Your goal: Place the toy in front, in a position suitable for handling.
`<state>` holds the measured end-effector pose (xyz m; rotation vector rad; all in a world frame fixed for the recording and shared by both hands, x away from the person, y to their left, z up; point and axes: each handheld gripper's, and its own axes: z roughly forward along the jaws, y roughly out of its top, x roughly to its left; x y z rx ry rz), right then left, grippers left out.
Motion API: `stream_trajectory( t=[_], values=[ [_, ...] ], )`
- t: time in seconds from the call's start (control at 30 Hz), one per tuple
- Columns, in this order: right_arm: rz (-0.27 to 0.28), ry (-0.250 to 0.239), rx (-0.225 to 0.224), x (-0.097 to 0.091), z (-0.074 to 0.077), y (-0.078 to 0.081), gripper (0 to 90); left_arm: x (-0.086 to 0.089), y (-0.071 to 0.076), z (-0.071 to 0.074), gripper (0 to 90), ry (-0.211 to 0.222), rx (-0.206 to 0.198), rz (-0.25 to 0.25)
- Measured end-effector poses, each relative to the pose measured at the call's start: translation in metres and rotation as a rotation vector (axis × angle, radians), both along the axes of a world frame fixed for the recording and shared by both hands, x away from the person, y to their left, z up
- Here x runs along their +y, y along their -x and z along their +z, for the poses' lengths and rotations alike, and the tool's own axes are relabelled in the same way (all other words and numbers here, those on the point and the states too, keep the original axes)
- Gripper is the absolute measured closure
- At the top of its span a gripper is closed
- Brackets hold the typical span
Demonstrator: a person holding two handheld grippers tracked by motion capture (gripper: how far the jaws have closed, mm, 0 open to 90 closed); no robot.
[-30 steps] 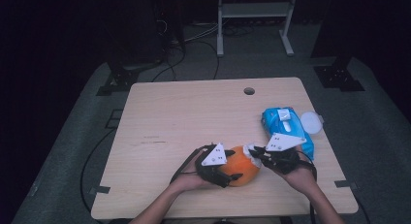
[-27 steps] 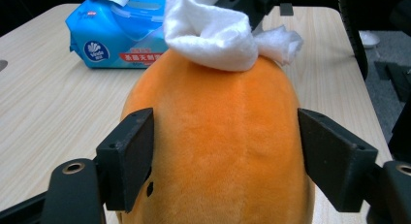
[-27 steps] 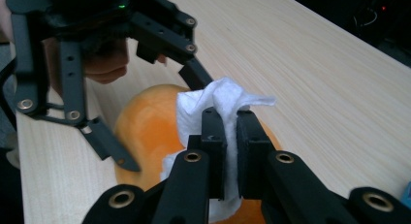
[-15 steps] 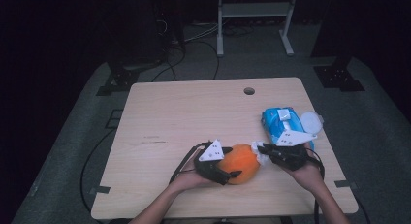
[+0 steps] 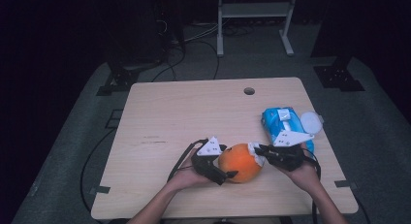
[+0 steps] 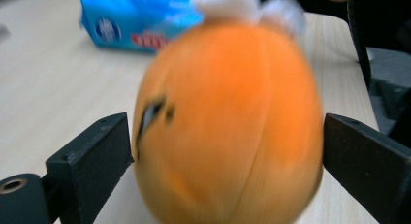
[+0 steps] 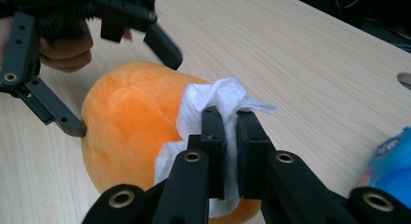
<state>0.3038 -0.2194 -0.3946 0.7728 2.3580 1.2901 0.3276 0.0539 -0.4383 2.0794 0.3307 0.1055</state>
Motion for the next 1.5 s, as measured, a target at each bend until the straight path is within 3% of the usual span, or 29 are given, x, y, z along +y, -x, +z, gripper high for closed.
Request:
stream_trajectory(
  t=[0.13,0.27,0.3,0.4,0.5,0.77,0.93,1.1,1.17,1.23,1.4,1.5],
  values=[
    [-0.001,0.019,-0.024,0.006,0.004,0.003,83.3,-0.003,0.007,0.004,27.0,-0.018,-0.071,0.006],
    [0.066,-0.006,-0.041,0.023,0.011,0.013,83.3,-0.014,0.019,0.008,31.4,-0.055,-0.17,-0.004],
    [0.104,-0.014,-0.042,0.031,0.012,0.017,83.3,-0.016,0.021,0.008,32.1,-0.061,-0.188,-0.009],
    [0.134,0.047,-0.068,0.048,0.011,0.025,83.2,-0.016,0.024,0.009,33.7,-0.095,-0.222,-0.016],
    [0.113,0.034,-0.057,0.04,0.011,0.02,83.2,-0.013,0.022,0.007,34.5,-0.073,-0.202,-0.008],
    [-0.06,0.028,0.002,-0.014,-0.001,-0.002,83.3,-0.01,0.02,0.006,33.0,-0.058,-0.186,-0.011],
    [-0.057,0.037,-0.005,-0.017,0.0,0.0,83.3,-0.009,0.017,0.006,32.2,-0.044,-0.164,0.003],
    [0.028,0.025,-0.051,0.007,0.011,0.013,83.3,-0.005,0.007,0.004,30.9,0.004,-0.085,0.042],
    [0.039,0.053,-0.068,0.014,0.012,0.017,83.2,-0.003,0.006,0.003,31.0,0.012,-0.069,0.044],
    [0.038,0.051,-0.065,0.013,0.011,0.015,83.3,-0.001,0.005,0.002,31.4,0.019,-0.059,0.048],
    [-0.042,0.047,-0.032,-0.011,0.005,0.003,83.4,-0.001,0.004,0.002,31.6,0.022,-0.057,0.049],
    [-0.06,0.058,-0.016,-0.021,0.002,0.002,83.4,0.001,0.002,0.003,31.6,0.032,-0.041,0.061]
  ],
)
